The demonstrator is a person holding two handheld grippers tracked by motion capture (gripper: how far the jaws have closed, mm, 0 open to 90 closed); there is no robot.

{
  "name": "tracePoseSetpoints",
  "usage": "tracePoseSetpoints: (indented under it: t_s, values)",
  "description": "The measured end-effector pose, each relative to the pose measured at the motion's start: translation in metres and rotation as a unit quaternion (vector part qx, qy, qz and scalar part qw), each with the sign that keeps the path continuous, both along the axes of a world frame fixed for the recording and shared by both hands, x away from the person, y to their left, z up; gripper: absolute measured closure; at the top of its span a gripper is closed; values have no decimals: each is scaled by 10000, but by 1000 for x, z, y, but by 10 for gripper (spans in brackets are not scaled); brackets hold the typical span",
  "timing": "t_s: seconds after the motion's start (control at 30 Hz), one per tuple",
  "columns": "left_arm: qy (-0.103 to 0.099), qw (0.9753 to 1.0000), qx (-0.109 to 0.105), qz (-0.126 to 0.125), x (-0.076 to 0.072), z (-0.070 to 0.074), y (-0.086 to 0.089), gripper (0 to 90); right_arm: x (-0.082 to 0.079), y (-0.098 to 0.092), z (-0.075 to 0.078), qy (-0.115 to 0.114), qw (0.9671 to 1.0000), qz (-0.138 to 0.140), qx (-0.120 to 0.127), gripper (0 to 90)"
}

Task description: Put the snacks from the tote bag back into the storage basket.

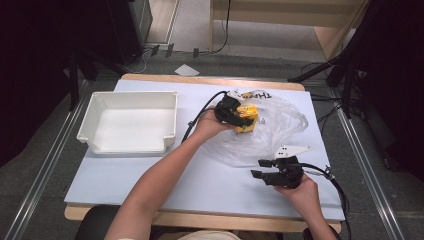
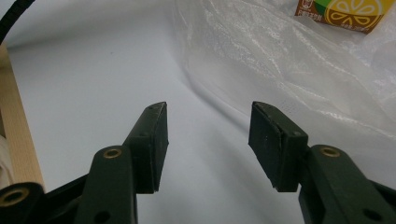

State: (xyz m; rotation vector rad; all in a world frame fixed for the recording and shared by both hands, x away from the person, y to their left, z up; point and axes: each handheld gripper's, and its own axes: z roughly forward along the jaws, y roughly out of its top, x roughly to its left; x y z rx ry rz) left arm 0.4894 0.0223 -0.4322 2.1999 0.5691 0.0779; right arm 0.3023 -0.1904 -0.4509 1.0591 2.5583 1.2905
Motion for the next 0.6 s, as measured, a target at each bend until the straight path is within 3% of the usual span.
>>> tracePoseSetpoints:
  t_s: [0.23,0.47,0.6]
  values:
    - [-267,9992,280,56,-4,3,-2,513,1,2,-4,49,10000,15,-42,485]
    - [-287,9990,333,79,-5,3,-3,521,2,1,-4,51,10000,8,-49,485]
    - [-138,9994,280,163,-2,4,-3,522,1,1,-4,39,10000,13,-41,485]
